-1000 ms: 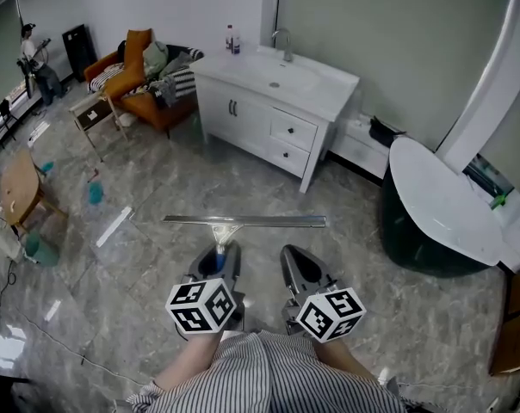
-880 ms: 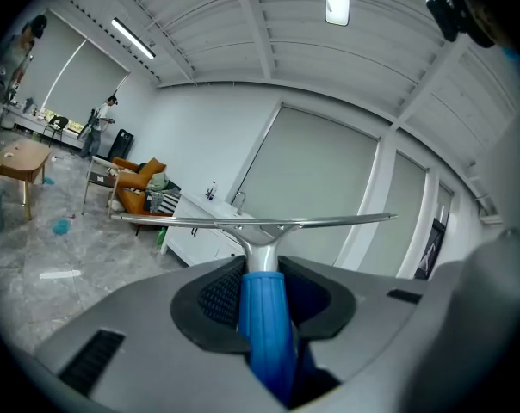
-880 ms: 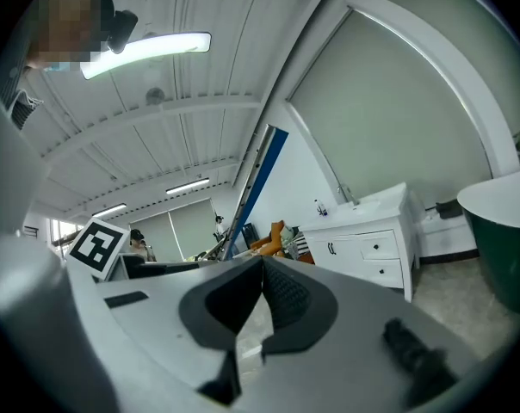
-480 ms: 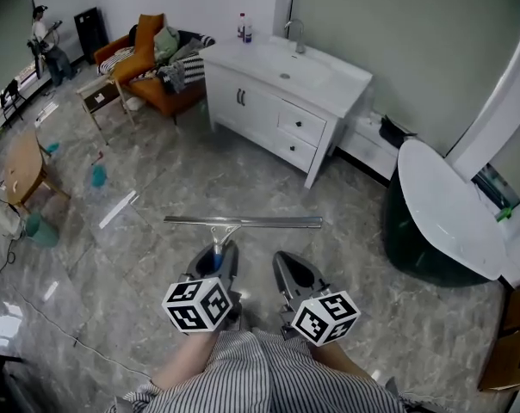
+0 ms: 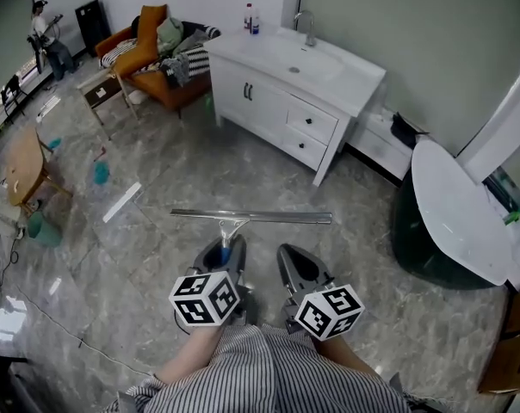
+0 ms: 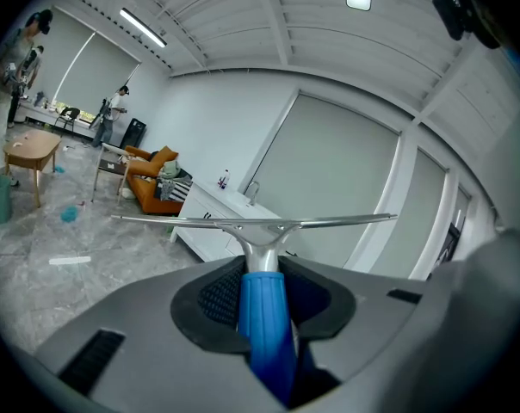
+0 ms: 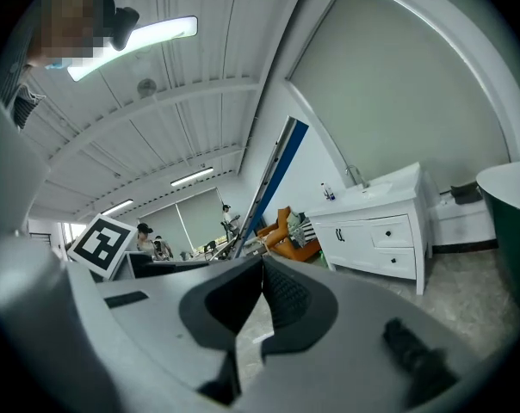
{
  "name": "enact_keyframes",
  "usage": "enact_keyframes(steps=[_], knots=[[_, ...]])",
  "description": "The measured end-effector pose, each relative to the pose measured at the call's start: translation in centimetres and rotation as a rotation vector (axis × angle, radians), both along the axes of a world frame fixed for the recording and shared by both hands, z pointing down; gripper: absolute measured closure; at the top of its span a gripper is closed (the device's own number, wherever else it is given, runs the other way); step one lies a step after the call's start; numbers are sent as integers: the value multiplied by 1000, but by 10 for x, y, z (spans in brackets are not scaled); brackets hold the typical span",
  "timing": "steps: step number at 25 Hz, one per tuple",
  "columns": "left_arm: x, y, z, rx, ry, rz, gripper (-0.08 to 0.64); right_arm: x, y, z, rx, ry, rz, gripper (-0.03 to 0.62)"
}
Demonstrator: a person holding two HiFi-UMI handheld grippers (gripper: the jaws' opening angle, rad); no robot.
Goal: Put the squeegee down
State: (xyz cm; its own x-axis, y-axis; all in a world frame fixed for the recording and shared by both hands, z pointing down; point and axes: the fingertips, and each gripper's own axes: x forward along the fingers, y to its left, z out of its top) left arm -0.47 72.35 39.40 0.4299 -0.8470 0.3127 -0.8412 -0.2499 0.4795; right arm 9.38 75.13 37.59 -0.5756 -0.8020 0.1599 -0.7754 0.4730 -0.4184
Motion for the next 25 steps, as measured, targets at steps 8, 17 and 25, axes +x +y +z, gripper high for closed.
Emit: enact_keyframes(steps=[8,17,25], knots=[[-29,-97,-8,2,19,27,445,-39,-95,-13,23,49,-12,577],[-62,-210,-20,41,1,65,445,-76,-211,-20,54,70,30,575],[-86,-255,-4,23,8,75,445,-108,-252,-7,27,63,16,577]])
